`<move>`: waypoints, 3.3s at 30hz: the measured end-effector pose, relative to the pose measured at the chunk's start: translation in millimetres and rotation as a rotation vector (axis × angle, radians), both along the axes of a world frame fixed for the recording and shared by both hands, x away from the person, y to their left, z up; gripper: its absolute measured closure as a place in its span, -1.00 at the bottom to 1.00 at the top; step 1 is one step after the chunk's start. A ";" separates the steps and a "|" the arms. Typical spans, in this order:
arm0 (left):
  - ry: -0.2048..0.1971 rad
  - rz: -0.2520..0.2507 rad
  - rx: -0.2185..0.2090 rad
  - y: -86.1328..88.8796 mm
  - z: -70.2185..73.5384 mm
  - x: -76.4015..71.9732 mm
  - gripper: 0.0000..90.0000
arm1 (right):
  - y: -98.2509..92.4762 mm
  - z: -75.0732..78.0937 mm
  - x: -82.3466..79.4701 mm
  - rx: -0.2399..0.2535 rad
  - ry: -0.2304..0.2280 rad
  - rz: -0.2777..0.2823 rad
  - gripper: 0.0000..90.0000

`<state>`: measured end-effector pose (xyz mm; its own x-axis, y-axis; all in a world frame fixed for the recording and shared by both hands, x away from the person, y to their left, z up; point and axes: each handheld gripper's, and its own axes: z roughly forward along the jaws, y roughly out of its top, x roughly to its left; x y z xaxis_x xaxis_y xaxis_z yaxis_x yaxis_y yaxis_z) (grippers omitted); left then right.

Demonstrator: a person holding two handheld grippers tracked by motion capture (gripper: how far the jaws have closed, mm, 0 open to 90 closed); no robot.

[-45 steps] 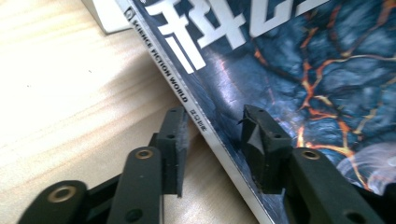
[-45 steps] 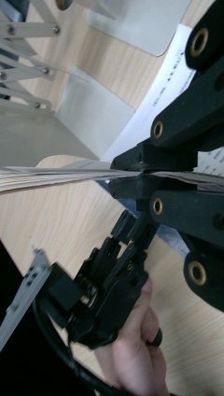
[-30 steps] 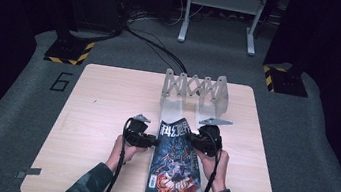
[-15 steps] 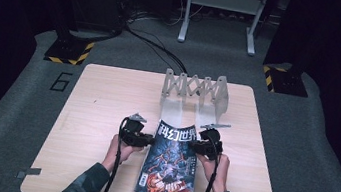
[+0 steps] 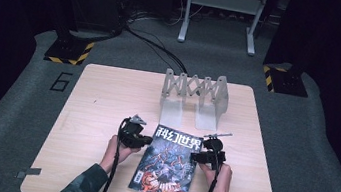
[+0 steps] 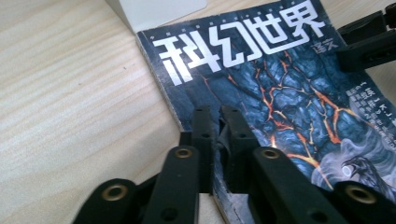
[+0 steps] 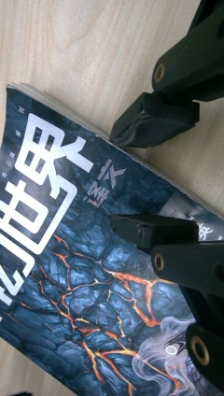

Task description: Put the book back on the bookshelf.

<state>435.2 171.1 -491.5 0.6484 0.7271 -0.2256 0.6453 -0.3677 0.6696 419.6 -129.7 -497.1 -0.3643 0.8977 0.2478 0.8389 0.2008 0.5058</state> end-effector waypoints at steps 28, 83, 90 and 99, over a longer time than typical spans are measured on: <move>0.090 0.011 -0.044 2.9 -19.4 -8.6 0.06 | 0.3 6.2 15.7 0.090 -0.016 0.070 0.35; 0.141 -0.025 -0.138 2.0 -11.2 9.3 0.25 | 43.2 89.6 -24.3 0.068 -0.506 0.309 0.99; 0.113 -0.008 -0.116 -2.0 -7.0 6.8 0.48 | 43.4 81.5 -23.1 0.055 -0.486 0.292 0.98; 0.084 0.014 -0.096 -6.4 -4.5 2.5 0.55 | 36.2 64.2 -14.1 0.027 -0.389 0.234 0.90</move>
<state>437.6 164.7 -496.1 0.6145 0.7081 -0.3480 0.7052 -0.2952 0.6446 405.5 -93.5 -432.9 -0.6274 0.7751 0.0750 0.5194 0.3447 0.7819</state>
